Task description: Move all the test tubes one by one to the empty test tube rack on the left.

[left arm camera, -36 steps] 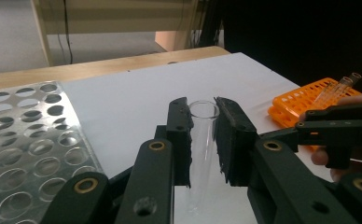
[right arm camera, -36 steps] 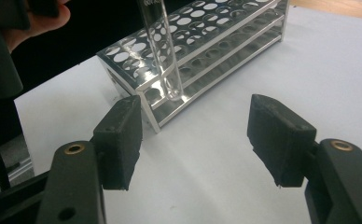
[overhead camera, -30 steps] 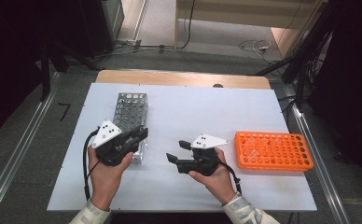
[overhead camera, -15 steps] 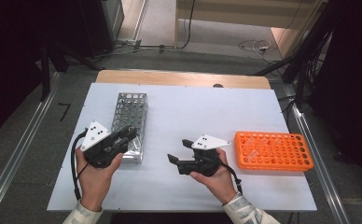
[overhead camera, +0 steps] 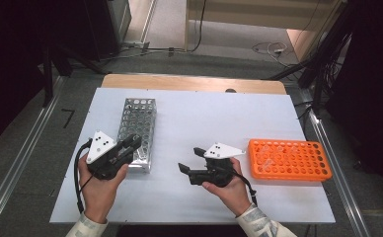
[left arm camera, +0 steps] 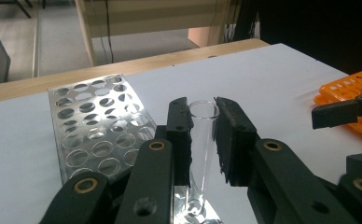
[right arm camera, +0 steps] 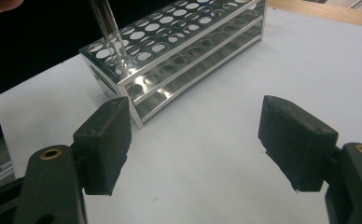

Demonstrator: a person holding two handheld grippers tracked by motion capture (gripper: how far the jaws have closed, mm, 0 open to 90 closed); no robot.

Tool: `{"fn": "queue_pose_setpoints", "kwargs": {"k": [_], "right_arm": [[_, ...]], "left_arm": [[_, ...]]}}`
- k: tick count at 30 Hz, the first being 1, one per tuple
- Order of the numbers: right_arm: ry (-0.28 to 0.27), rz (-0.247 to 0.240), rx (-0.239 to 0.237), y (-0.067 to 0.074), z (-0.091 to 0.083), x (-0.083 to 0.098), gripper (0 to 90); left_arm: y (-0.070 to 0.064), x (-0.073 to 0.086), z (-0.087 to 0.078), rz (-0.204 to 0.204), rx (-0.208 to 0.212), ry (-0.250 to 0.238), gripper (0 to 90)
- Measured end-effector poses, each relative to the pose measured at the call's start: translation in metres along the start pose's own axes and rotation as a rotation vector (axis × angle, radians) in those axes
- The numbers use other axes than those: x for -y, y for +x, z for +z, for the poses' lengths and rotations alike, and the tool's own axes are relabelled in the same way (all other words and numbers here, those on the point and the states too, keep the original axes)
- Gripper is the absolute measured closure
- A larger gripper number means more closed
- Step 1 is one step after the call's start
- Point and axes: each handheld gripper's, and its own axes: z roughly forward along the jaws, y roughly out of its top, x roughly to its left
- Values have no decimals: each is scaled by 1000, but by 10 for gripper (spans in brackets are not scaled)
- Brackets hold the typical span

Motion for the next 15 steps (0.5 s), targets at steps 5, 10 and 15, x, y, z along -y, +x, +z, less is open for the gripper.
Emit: {"fn": "queue_pose_setpoints", "kwargs": {"k": [5,10,15], "right_arm": [[-4,-2,-3,1,0,0,243],[-2,-7,-10,2,0,0,242],[1,-7,-11,2,0,0,242]], "left_arm": [[-1,5,1,7,-1,1,762],[-1,13,3,9,-1,9,762],[-4,20,6,31,-3,33,761]]}}
